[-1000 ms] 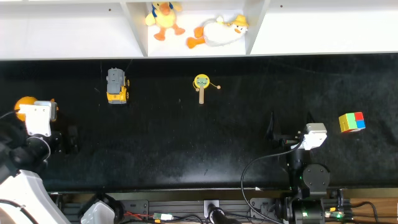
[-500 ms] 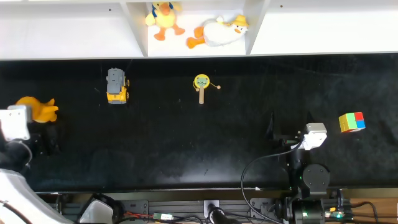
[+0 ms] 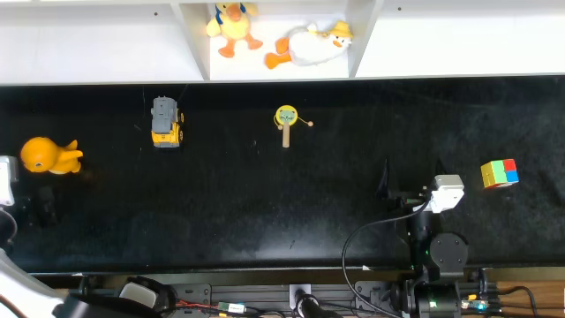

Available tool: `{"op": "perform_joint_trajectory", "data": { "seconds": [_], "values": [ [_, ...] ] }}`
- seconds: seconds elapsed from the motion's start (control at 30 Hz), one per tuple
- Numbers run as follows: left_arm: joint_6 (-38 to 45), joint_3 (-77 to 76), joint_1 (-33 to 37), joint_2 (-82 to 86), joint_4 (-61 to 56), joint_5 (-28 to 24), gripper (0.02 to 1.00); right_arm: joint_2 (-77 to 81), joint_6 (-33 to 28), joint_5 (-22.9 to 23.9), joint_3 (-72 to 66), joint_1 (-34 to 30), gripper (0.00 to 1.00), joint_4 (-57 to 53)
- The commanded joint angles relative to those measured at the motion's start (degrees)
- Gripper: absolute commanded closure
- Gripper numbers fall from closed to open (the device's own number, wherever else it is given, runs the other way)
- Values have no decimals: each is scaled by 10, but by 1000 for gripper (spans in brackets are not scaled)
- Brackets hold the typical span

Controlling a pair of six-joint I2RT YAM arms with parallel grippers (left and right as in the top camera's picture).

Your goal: Store Toys

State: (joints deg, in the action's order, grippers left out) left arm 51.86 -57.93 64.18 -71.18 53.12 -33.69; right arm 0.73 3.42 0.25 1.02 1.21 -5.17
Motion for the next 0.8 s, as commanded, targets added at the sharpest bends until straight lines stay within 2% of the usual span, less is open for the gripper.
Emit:
{"op": "perform_joint_trajectory", "data": {
  "seconds": [0.03,0.23,0.5,0.8],
  "values": [
    [54,-23,3,-25,-17,1,27,-5,4,0,-5,-1,5,3],
    [83,-23,-5,-45,-41,-17,25,-5,4,0,-5,-1,7,3],
    [82,-23,-33,-93,-110,-18,20,-5,4,0,-5,-1,7,3],
    [82,-23,-52,-111,-113,-44,20,-5,5,0,-5,-1,5,3]
  ]
}}
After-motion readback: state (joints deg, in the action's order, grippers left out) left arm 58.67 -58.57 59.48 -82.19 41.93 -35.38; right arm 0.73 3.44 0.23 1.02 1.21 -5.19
